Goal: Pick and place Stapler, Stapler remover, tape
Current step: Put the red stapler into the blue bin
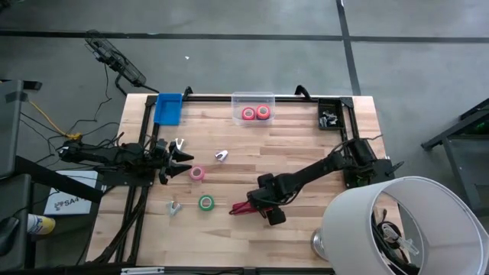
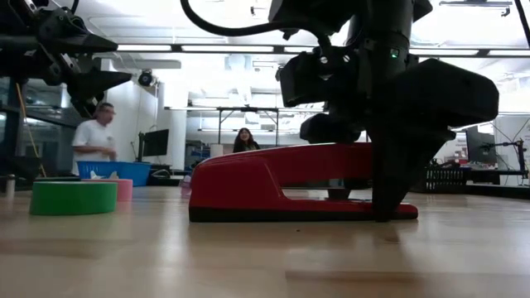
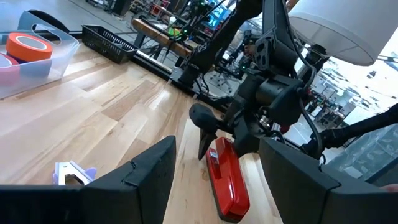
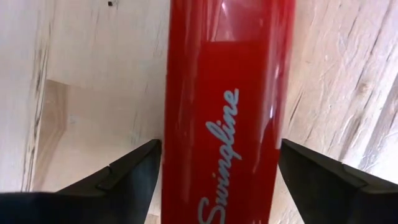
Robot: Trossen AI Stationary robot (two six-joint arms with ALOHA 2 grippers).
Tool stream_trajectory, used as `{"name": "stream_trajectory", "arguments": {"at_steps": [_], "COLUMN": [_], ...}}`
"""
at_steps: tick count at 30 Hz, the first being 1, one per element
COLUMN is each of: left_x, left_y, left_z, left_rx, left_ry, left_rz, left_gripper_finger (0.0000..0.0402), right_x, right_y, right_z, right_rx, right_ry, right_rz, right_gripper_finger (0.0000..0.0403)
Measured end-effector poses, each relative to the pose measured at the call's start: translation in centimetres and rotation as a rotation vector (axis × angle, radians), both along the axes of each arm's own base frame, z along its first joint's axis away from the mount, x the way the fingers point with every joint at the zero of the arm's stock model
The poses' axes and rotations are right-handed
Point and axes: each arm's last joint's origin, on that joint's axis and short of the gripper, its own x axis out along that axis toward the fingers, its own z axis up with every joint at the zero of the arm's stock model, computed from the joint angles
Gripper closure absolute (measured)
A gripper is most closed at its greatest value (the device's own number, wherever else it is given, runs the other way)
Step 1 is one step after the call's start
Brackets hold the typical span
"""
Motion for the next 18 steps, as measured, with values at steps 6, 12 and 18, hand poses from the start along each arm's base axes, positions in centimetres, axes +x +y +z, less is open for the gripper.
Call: {"name": "stream_trajectory", "arguments": {"at_steps": [6,12,18], "left_x": [0.0,0.0,0.0], "left_y": [0.0,0.0,0.0], "left_z": [-0.01,-0.01,-0.01], "left_rx": [0.0,0.0,0.0], "left_ry": [0.0,0.0,0.0], "left_rz": [0.0,0.0,0.0], "left_gripper_finger": [0.0173,0.0173,0.0173], "right_x": [-0.13,-0.31,-0.34], "right_y": [0.32,0.62,0.65], "right_z": [-0.03,-0.06,-0.1], "right_rx": [-0.013,-0.024,-0.021], "right_ry": [-0.001,0.005,0.007], "right_rz": [0.007,0.018,0.008], "right_gripper_finger": [0.0115,0.0152,0.0212]}}
